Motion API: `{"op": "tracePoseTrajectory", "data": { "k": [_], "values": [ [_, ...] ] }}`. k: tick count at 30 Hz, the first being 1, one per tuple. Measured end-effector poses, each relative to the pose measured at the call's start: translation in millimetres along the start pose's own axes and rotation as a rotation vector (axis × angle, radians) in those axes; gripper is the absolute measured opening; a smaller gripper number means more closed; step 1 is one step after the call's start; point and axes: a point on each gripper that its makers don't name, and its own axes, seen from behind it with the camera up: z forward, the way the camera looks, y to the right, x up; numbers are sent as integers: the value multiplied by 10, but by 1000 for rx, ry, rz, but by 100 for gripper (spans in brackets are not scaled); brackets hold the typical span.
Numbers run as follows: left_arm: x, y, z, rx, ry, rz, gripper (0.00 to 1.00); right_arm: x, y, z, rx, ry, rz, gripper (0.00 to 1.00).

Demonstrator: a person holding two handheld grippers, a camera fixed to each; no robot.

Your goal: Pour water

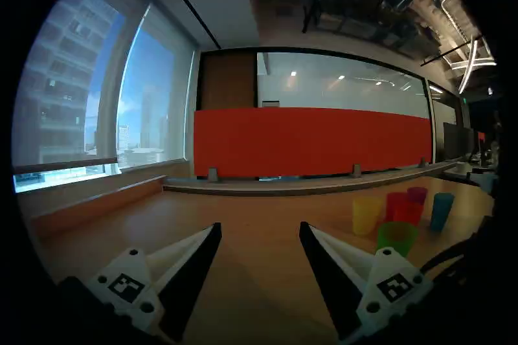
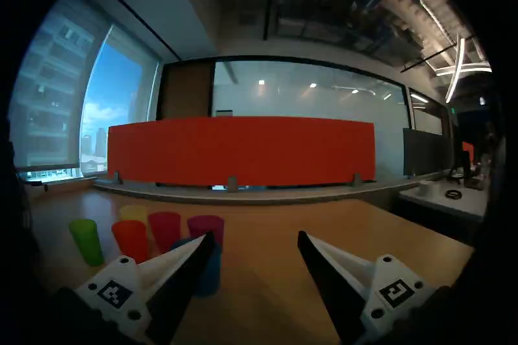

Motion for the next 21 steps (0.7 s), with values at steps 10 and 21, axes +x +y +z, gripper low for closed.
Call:
{"op": "tracePoseTrajectory", "data": {
  "k": [10, 21],
  "values": [
    [-7, -12, -12, -2, -15, 0, 89, 37, 83, -2, -18, -14, -1, 99],
    [405, -7, 29, -30, -28, -18, 89, 500, 154, 17, 9, -33, 32, 100]
  ]
}}
